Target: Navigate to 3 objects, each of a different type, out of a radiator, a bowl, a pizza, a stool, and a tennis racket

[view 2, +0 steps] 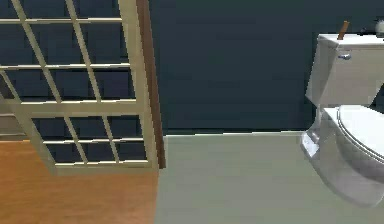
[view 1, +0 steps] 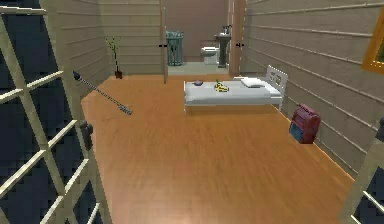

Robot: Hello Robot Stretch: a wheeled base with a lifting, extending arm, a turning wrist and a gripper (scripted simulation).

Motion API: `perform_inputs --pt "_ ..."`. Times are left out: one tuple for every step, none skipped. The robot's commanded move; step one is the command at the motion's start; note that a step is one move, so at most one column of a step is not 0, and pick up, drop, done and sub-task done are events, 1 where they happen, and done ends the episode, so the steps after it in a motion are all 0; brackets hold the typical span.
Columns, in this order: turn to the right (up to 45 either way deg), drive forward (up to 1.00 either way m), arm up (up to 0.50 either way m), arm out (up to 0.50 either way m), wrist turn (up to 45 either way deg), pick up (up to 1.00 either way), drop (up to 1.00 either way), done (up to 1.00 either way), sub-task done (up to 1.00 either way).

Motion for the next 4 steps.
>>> perform_inputs --pt "-3.0 0.0 0.0 0.0 0.0 0.0 0.0 0.0 0.0" --pt "0.0 1.0 0.0 0.0 0.0 0.0 0.0 0.0 0.0" --pt "0.0 0.2 0.0 0.0 0.0 0.0 0.0 0.0 0.0" --pt "-3.0 0.0 0.0 0.0 0.0 0.0 0.0 0.0 0.0"
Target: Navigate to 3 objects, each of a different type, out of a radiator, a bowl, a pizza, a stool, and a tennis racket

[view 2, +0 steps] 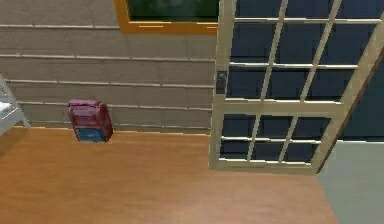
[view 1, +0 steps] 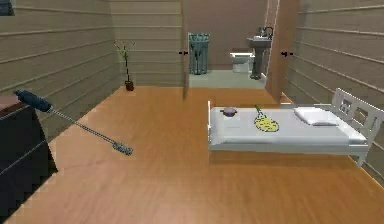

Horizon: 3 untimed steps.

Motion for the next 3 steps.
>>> perform_inputs --pt "45.0 0.0 0.0 0.0 0.0 0.0 0.0 0.0 0.0" --pt "45.0 0.0 0.0 0.0 0.0 0.0 0.0 0.0 0.0" --pt "3.0 0.0 0.0 0.0 0.0 0.0 0.0 0.0 0.0"
